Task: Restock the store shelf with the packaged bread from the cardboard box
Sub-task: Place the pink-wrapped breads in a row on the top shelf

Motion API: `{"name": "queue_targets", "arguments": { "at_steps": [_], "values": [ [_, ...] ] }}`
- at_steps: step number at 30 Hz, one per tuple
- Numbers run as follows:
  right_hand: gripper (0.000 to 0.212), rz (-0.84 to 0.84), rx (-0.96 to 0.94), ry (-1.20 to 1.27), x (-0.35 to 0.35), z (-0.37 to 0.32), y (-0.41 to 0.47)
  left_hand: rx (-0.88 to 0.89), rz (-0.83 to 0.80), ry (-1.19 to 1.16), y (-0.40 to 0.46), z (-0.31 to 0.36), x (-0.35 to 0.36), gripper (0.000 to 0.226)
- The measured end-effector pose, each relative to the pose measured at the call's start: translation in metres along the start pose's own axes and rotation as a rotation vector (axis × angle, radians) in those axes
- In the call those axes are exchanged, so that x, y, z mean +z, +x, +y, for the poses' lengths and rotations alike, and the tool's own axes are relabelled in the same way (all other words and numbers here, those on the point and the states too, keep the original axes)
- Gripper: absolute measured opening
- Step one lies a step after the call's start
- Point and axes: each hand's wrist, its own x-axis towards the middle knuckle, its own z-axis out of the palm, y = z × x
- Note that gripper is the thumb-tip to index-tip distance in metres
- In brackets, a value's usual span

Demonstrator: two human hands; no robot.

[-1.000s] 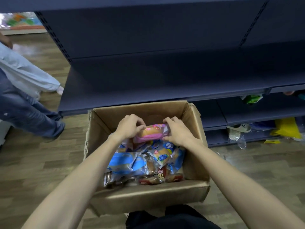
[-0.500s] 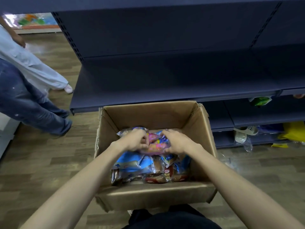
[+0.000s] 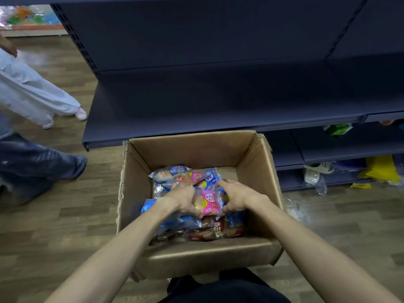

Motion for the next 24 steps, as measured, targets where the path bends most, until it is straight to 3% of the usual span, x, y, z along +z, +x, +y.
{"name": "queue_targets", "arguments": {
  "at_steps": [5, 9, 13, 18, 24],
  "values": [
    [0.103, -0.032, 0.001, -0.031, 0.003, -0.003, 0.0, 0.009, 0.01, 0.009, -0.004, -0.002, 0.003, 0.105],
    [0.101, -0.027, 0.012, -0.036, 0.005, -0.008, 0.0, -0.005, -0.033, 0.093, -0.004, -0.002, 0.006, 0.123],
    [0.101, -0.004, 0.014, -0.049, 0.006, -0.011, 0.001, -0.005, -0.003, 0.129, -0.005, 0.0, 0.008, 0.113],
    [0.115, 0.097, -0.016, -0.036, 0.0, -0.013, -0.005, 0.083, 0.234, 0.182, -0.012, -0.002, 0.007, 0.087],
    [0.125, 0.252, -0.124, -0.099, -0.021, -0.026, -0.009, 0.157, 0.465, 0.321, -0.029, -0.009, -0.011, 0.094]
  ]
}}
